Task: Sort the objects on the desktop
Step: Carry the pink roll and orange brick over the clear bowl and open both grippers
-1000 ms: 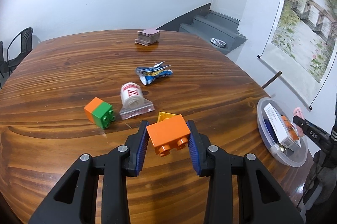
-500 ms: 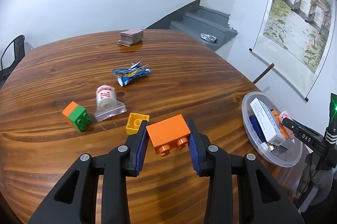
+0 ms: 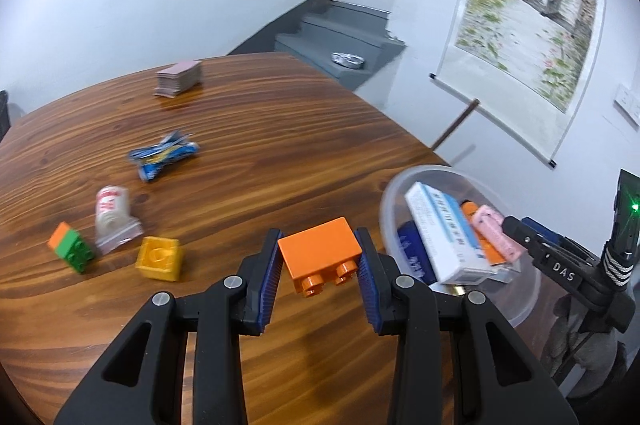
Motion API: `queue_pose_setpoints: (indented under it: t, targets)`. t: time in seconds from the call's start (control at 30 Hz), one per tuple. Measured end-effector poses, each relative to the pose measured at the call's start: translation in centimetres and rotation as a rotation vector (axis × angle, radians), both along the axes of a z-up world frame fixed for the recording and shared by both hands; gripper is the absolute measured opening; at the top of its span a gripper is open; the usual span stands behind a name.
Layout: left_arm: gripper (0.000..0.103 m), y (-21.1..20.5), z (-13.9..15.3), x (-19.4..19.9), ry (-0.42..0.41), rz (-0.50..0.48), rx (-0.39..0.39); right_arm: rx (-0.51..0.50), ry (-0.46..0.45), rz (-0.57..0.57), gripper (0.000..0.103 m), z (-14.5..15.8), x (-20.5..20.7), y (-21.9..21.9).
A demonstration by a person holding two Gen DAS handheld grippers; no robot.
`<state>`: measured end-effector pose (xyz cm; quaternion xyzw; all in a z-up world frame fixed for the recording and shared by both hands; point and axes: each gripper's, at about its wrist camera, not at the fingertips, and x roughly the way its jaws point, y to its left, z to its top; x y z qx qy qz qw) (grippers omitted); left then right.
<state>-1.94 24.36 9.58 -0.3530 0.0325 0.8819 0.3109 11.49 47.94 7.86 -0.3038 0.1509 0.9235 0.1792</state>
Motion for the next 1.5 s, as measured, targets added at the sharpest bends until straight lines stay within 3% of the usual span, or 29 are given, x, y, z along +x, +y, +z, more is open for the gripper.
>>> queue_pose_setpoints:
  t: [0.33,0.63,0.87,0.9,0.93,0.97,1.0,1.5]
  targets:
    - [0.039,4.5,0.1,1.3,-0.014,-0.105,-0.007,0.017,-0.059,-0.029,0.052,-1.2,-0.4,2.1]
    - [0.039,8.6,0.5,3.2,-0.039,-0.23,0.013,-0.077,0.022,-0.051,0.052,-1.0,2.2,4.4]
    - [0.039,11.3,-0.5,4.5,-0.08,-0.311,0.01,-0.08,0.083,-0.06,0.052,0.0,3.6,4.5]
    - [0.042,11.5,-0.6,4.6,-0.092,-0.318,0.011,-0.083,0.088,-0.062,0.052,0.1,3.6,4.6]
    - [0.054,11.7,-0.8,4.5,-0.109,-0.323,0.013,-0.088,0.094,-0.064,0.052,0.2,3.6,4.7]
    - [0.065,11.8,-1.0,4.5,-0.12,-0.324,0.017,-0.09,0.099,-0.065,0.052,0.3,3.6,4.8]
    - [0.066,11.8,-1.1,4.5,-0.125,-0.325,0.021,-0.091,0.101,-0.064,0.052,0.3,3.6,4.8]
    - [0.066,8.7,-0.6,3.1,-0.083,-0.22,0.007,-0.088,0.124,-0.011,0.052,0.9,2.9,2.4]
